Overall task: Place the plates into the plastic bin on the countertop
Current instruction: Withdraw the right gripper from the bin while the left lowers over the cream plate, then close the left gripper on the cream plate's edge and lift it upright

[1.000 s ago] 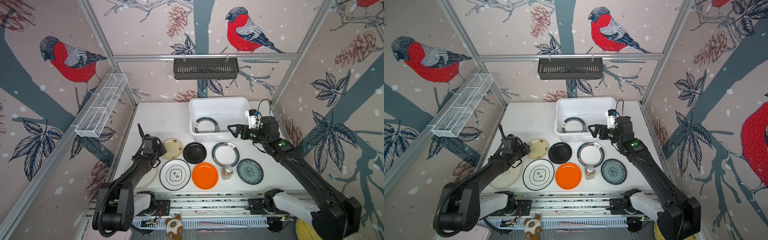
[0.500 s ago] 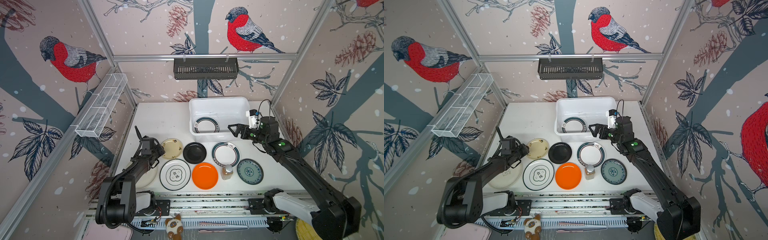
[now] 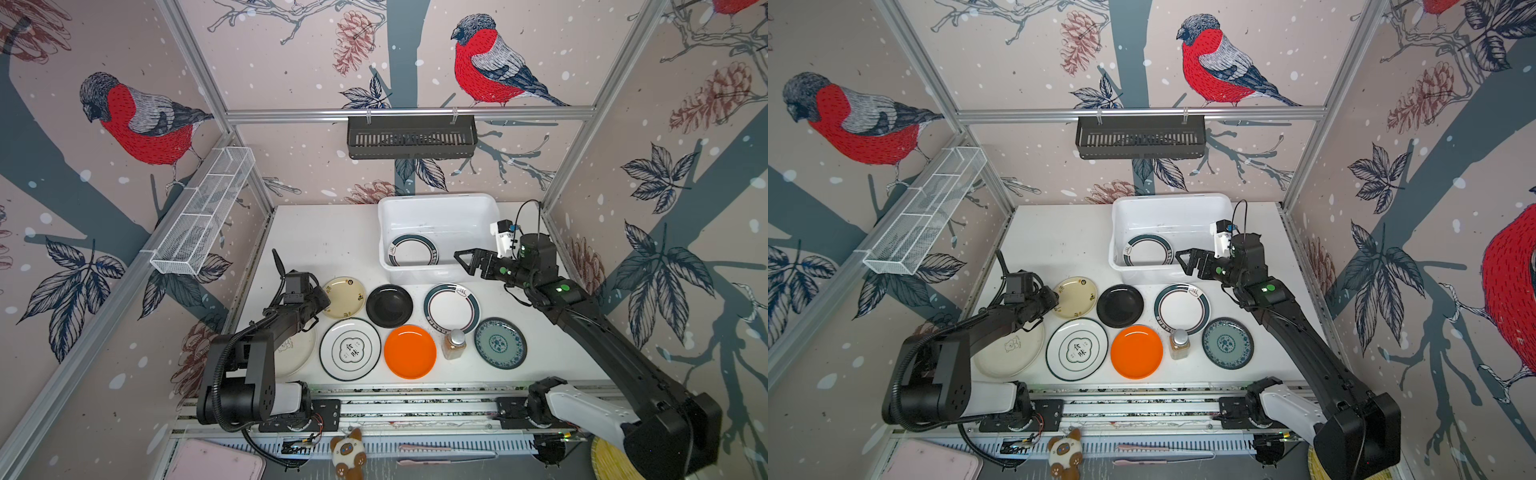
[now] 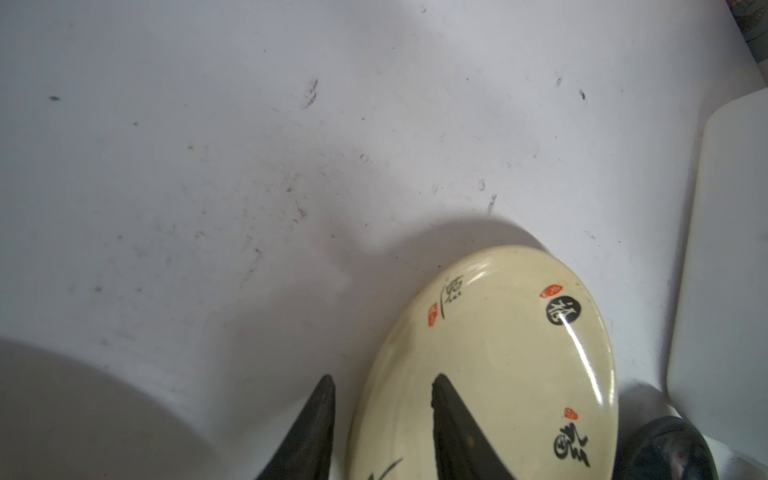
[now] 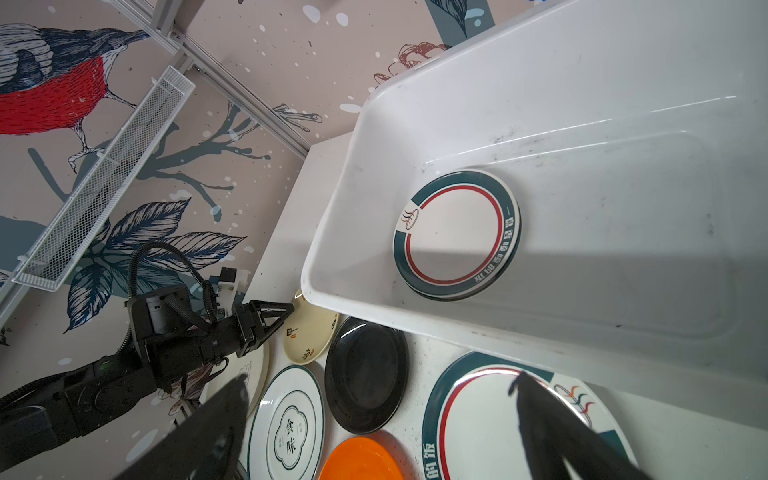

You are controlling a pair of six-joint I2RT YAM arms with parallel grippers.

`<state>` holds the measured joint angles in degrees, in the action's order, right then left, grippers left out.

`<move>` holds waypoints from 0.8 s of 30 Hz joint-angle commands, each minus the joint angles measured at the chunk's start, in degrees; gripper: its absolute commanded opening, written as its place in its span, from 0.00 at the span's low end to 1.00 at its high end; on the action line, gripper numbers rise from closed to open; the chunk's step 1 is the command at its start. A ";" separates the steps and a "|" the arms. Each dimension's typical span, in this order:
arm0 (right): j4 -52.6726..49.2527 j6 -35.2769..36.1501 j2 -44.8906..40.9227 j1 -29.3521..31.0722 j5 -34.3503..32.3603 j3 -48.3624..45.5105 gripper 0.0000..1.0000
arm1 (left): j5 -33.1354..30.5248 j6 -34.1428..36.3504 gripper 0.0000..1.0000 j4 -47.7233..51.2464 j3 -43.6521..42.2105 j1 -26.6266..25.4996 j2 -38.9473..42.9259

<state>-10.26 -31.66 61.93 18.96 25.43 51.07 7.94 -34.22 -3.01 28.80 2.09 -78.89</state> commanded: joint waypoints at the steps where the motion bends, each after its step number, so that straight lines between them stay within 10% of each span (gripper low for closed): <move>1: 1.38 -0.38 0.04 -0.23 0.60 -0.28 1.00 | 2.00 0.48 0.35 -0.90 -0.01 0.29 -0.47; 24: -0.28 1.70 0.82 -2.55 -1.97 -1.90 1.00 | 1.01 2.47 0.13 -1.25 1.44 0.43 -3.16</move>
<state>-10.74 -31.00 62.72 16.47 23.88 49.10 8.93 -31.94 -3.64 29.80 2.44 -81.41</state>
